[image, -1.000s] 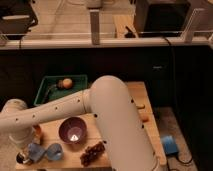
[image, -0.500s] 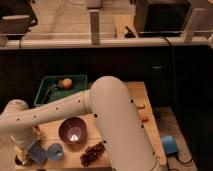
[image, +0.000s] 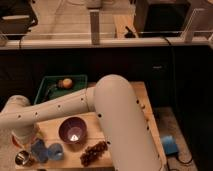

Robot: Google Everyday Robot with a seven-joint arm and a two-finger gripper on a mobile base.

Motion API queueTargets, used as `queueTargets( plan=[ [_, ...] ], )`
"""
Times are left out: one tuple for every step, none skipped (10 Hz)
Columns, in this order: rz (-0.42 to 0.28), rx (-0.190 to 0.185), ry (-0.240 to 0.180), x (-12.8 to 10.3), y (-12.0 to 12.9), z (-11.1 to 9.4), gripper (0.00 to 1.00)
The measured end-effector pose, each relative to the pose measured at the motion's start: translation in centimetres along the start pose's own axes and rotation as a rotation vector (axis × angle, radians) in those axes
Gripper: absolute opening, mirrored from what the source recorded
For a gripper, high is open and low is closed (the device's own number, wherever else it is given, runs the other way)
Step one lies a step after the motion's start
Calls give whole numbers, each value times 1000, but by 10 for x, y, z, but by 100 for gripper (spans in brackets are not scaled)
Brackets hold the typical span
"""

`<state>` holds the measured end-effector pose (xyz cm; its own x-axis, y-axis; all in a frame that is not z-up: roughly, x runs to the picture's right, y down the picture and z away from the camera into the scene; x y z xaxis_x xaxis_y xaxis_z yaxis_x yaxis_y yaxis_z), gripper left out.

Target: Wipe purple bowl with sponge

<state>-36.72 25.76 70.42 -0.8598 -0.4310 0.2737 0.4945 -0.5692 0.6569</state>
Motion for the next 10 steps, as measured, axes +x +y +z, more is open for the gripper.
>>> queueTargets(
  plan=[
    [-4,6,2,1,1,3,8],
    [-5,7,4,1,2,3,2],
    [-1,6,7,0,6,1,0],
    [5,-1,16,-4,12,-6,0],
    [14,-10,31,-9,20,-18,0],
    [27,-21,52,-14,28,-32,0],
    [35,-28,66,-17,34,-42,0],
    [50,-45,92,-20,44,-62,0],
    [56,-65,107,-21,51,-80,0],
    [56,-80,123,-18,57,-94,0]
  ],
)
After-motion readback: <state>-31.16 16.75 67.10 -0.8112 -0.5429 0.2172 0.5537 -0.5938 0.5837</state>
